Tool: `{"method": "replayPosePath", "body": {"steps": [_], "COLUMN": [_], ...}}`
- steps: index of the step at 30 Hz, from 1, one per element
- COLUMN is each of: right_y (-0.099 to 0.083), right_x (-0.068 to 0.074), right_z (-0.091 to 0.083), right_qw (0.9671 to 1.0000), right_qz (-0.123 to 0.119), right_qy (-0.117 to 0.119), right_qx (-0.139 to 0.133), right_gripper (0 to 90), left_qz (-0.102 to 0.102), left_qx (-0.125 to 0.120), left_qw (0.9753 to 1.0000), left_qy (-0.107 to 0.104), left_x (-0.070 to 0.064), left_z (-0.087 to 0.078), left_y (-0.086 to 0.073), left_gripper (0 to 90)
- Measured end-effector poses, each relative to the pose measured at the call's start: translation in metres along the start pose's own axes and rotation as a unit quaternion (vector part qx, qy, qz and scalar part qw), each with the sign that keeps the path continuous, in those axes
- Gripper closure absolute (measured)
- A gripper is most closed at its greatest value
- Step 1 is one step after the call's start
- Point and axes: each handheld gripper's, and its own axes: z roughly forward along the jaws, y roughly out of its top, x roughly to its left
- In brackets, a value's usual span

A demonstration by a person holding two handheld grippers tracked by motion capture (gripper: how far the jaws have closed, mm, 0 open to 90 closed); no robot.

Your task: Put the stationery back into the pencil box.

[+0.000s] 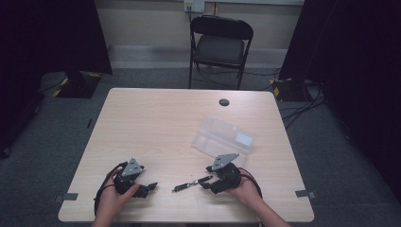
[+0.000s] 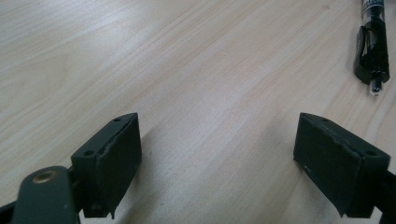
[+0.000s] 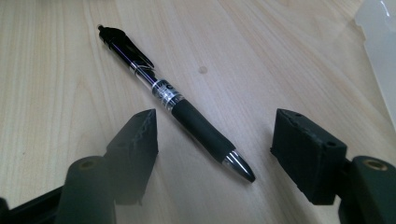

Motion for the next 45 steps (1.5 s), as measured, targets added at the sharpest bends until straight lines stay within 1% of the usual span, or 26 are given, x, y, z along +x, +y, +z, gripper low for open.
{"method": "replayPosePath", "body": {"steps": [1, 2, 3, 4, 7, 8, 9, 10, 11, 12, 14, 17, 18, 19, 20, 22, 24, 27, 29, 33, 37, 39, 41, 42, 43, 45], "right_y": [0.0, 0.0, 0.0, 0.0, 0.0, -0.002, -0.002, -0.002, -0.004, -0.004, -0.005, -0.006, -0.008, -0.008, -0.009, -0.01, -0.014, -0.014, -0.014, -0.011, -0.008, -0.006, -0.005, -0.005, -0.005, -0.004], "right_x": [0.001, 0.002, 0.002, 0.002, 0.004, 0.004, 0.004, 0.004, 0.002, 0.002, 0.001, 0.001, 0.0, 0.0, -0.002, -0.002, -0.005, -0.004, -0.003, -0.002, -0.002, -0.002, 0.002, 0.002, 0.003, 0.005], "right_z": [0.0, 0.0, 0.0, -0.001, -0.003, -0.005, -0.005, -0.006, -0.009, -0.009, -0.011, -0.015, -0.016, -0.016, -0.019, -0.02, -0.023, -0.024, -0.023, -0.02, -0.016, -0.015, -0.013, -0.013, -0.013, -0.013], "right_qw": [1.0, 0.9999, 0.9999, 0.9999, 0.9999, 0.9999, 0.9999, 0.9999, 0.9999, 0.9999, 0.9998, 0.9994, 0.9989, 0.9989, 0.9983, 0.9981, 0.9975, 0.9976, 0.9974, 0.9976, 0.9976, 0.9977, 0.9981, 0.9981, 0.9981, 0.9977], "right_qz": [-0.003, -0.01, -0.01, -0.012, -0.01, -0.004, -0.004, -0.001, 0.014, 0.014, 0.021, 0.033, 0.043, 0.043, 0.054, 0.057, 0.068, 0.065, 0.067, 0.061, 0.059, 0.058, 0.047, 0.047, 0.041, 0.037], "right_qy": [-0.003, -0.007, -0.007, -0.01, -0.012, -0.013, -0.013, -0.012, -0.006, -0.006, -0.001, -0.007, -0.012, -0.012, -0.013, -0.016, -0.016, -0.022, -0.027, -0.032, -0.033, -0.032, -0.038, -0.038, -0.043, -0.053], "right_qx": [0.001, 0.004, 0.004, 0.005, 0.004, 0.003, 0.003, 0.001, 0.001, 0.001, 0.004, 0.013, 0.014, 0.014, 0.015, 0.015, 0.013, 0.011, 0.009, 0.009, 0.01, 0.008, 0.012, 0.012, 0.014, 0.019], "right_gripper": [32.9, 36.6, 36.6, 39.5, 53.7, 60.3, 60.3, 63.9, 69.0, 69.0, 72.5, 78.9, 79.3, 79.3, 79.5, 79.5, 79.1, 78.3, 71.6, 66.4, 65.2, 65.2, 66.1, 66.1, 68.0, 76.3], "left_qz": [0.0, 0.0, 0.0, -0.001, -0.002, -0.002, -0.002, -0.002, -0.002, -0.002, -0.002, -0.002, -0.002, -0.002, -0.002, -0.002, -0.002, -0.002, -0.002, -0.002, -0.002, -0.002, -0.002, -0.002, -0.002, -0.002], "left_qx": [0.0, 0.0, 0.0, 0.0, 0.0, 0.0, 0.0, 0.0, 0.0, 0.0, 0.0, 0.0, 0.0, 0.0, 0.0, 0.0, 0.0, 0.0, 0.0, 0.0, 0.0, 0.0, 0.0, 0.0, 0.0, 0.0], "left_qw": [1.0, 1.0, 1.0, 1.0, 1.0, 1.0, 1.0, 1.0, 1.0, 1.0, 1.0, 1.0, 1.0, 1.0, 1.0, 1.0, 1.0, 1.0, 1.0, 1.0, 1.0, 1.0, 1.0, 1.0, 1.0, 1.0], "left_qy": [0.0, 0.0, 0.001, 0.001, 0.001, 0.001, 0.001, 0.001, 0.001, 0.001, 0.001, 0.001, 0.001, 0.001, 0.001, 0.001, 0.001, 0.001, 0.001, 0.001, 0.001, 0.001, 0.001, 0.001, 0.001, 0.001], "left_x": [0.0, 0.0, 0.0, 0.0, -0.001, 0.0, 0.0, -0.001, 0.0, 0.0, 0.0, 0.0, 0.0, 0.0, 0.0, 0.0, 0.0, 0.0, 0.0, 0.0, 0.0, 0.0, 0.0, 0.0, 0.0, -0.001], "left_z": [0.0, 0.0, 0.0, 0.0, 0.0, 0.0, 0.0, 0.0, 0.0, 0.0, 0.0, 0.0, 0.0, 0.0, 0.0, 0.0, 0.0, 0.0, 0.0, 0.0, 0.0, 0.0, 0.0, 0.0, 0.0, 0.0], "left_y": [0.0, 0.0, 0.0, 0.0, 0.0, 0.0, 0.0, 0.0, 0.0, 0.0, 0.0, 0.0, 0.0, 0.0, 0.0, 0.0, 0.0, 0.0, 0.0, 0.0, 0.0, 0.0, 0.0, 0.0, 0.0, 0.0], "left_gripper": [15.0, 15.0, 15.0, 15.0, 15.0, 15.0, 14.9, 14.9, 14.9, 14.9, 14.9, 14.9, 14.9, 14.9, 14.9, 14.9, 14.9, 14.9, 14.9, 14.9, 14.9, 14.9, 14.9, 14.9, 14.9, 14.9]}}
